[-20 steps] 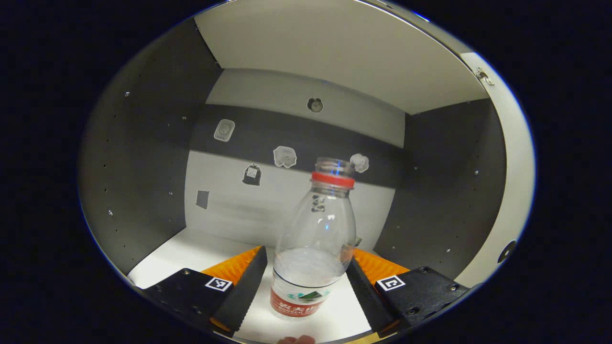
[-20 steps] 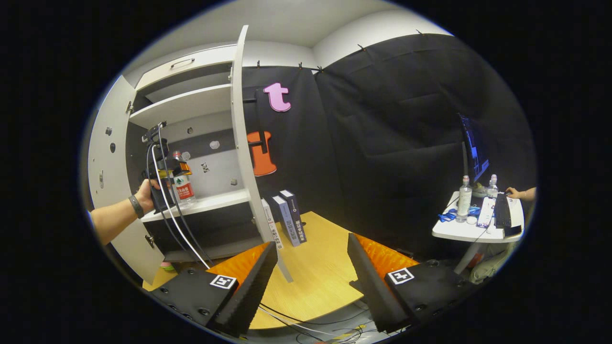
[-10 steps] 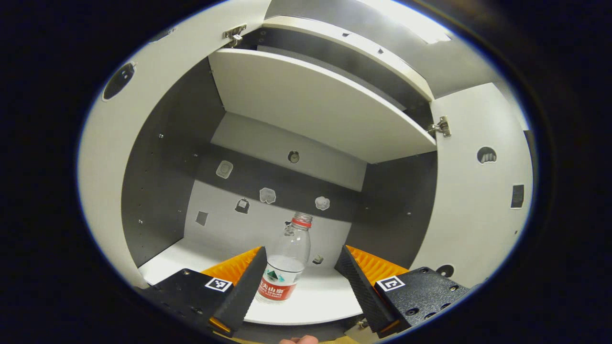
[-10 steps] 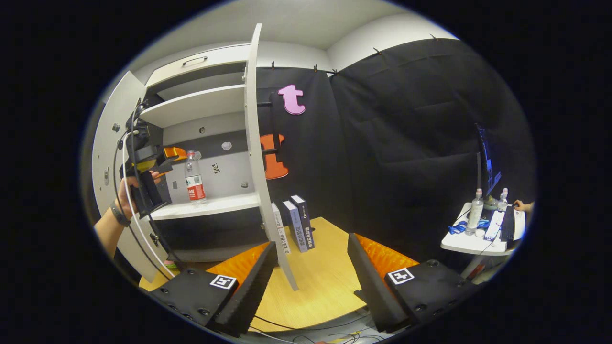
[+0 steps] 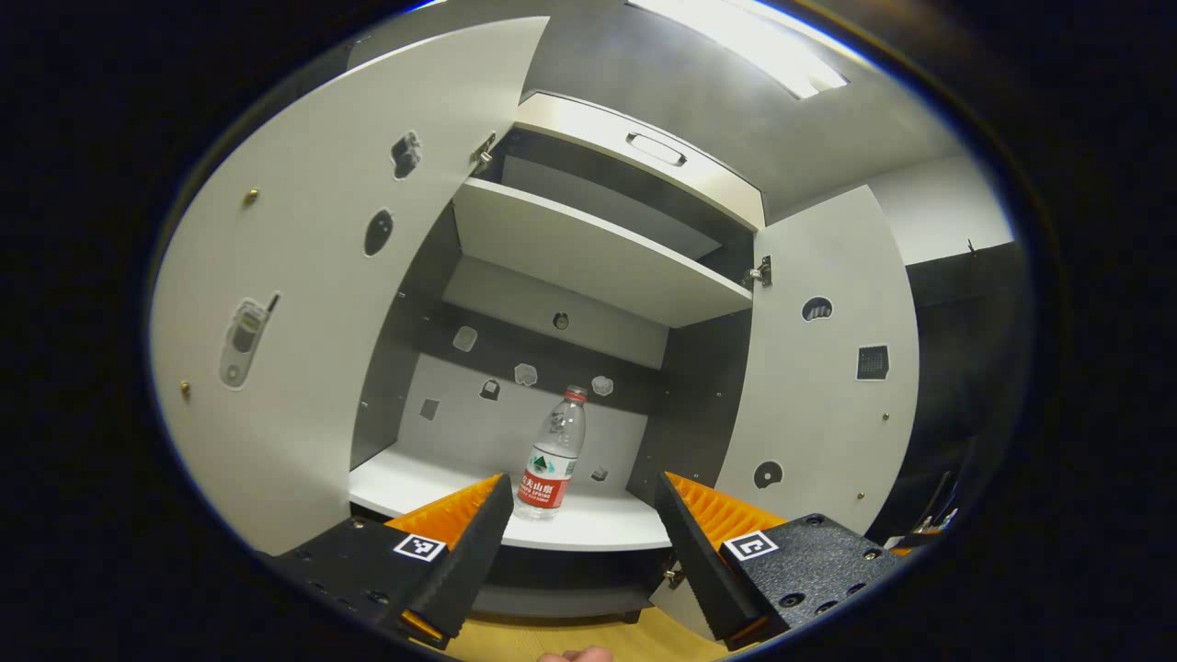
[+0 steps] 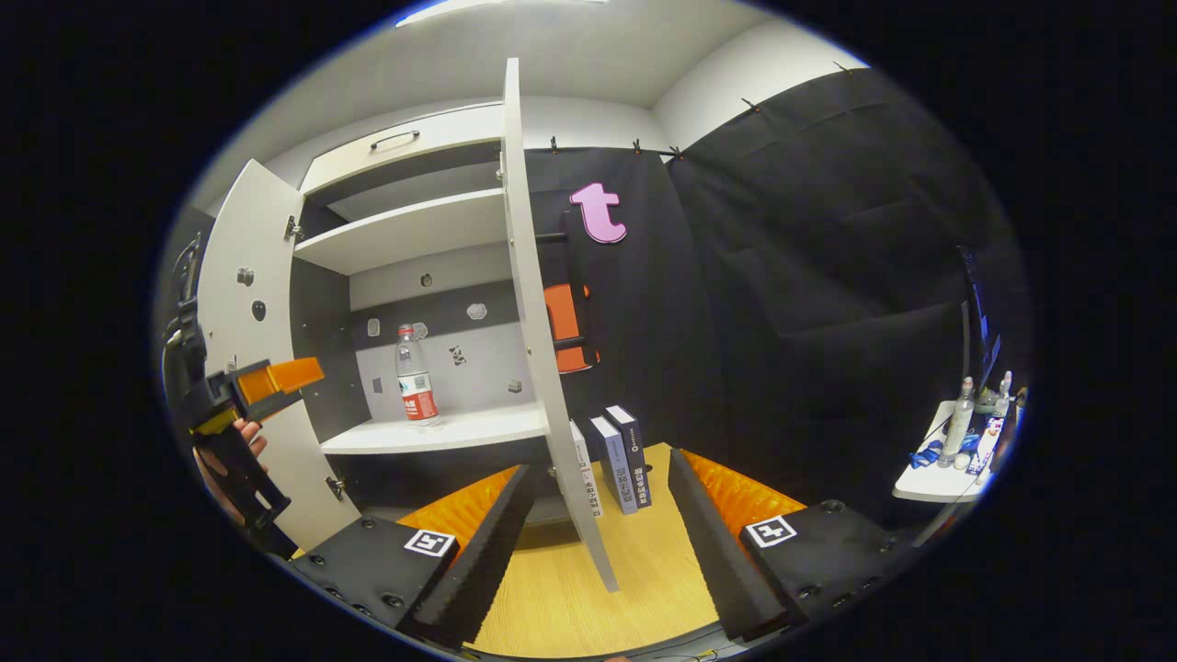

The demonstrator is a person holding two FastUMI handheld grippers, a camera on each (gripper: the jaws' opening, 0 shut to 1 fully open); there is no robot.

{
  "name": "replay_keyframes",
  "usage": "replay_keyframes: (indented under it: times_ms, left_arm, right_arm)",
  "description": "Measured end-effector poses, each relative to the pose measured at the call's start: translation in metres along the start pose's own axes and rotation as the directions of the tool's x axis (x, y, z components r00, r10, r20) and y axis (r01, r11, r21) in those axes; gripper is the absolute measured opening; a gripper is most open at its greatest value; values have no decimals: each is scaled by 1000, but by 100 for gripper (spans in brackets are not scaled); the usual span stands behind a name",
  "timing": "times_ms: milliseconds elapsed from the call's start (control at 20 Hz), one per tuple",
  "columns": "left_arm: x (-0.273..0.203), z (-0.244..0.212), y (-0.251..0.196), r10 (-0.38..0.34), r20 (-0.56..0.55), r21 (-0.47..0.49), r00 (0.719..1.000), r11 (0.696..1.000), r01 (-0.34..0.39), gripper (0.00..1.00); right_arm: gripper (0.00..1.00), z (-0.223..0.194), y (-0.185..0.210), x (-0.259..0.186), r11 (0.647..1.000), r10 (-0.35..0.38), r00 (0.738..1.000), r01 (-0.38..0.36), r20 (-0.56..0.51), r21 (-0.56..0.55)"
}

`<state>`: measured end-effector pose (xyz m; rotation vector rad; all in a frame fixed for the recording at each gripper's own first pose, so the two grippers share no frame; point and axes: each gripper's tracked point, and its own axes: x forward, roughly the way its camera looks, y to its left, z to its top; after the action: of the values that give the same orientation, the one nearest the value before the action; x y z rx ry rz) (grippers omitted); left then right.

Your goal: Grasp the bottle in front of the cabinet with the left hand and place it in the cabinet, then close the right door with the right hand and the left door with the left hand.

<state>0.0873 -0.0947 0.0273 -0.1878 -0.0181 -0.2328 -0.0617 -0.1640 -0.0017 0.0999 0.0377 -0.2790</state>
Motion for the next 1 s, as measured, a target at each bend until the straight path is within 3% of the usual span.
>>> replay_keyframes:
  times_ms: [300, 600, 650, 750, 1000]
  left_arm:
    - [-77, -11, 33, 134, 25, 147, 991, 980, -136, 95]
    - [-123, -20, 40, 180, 15, 138, 984, 974, -181, 95]
    - [-129, -22, 43, 190, 9, 137, 982, 972, -189, 94]
    - [-137, -28, 47, 204, -8, 136, 979, 970, -201, 95]
    - [-152, -31, 68, 256, -28, 155, 966, 956, -249, 95]
  right_arm:
    - [98, 41, -4, 7, 999, 41, 999, -40, 32, -32]
    - [98, 124, -34, 27, 998, 12, 989, -1, 148, -69]
    - [93, 138, -43, 31, 995, -1, 986, 17, 165, -94]
    - [98, 162, -52, 45, 989, -17, 980, 46, 200, -143]
    - [98, 179, -61, 83, 982, -44, 978, 80, 204, -172]
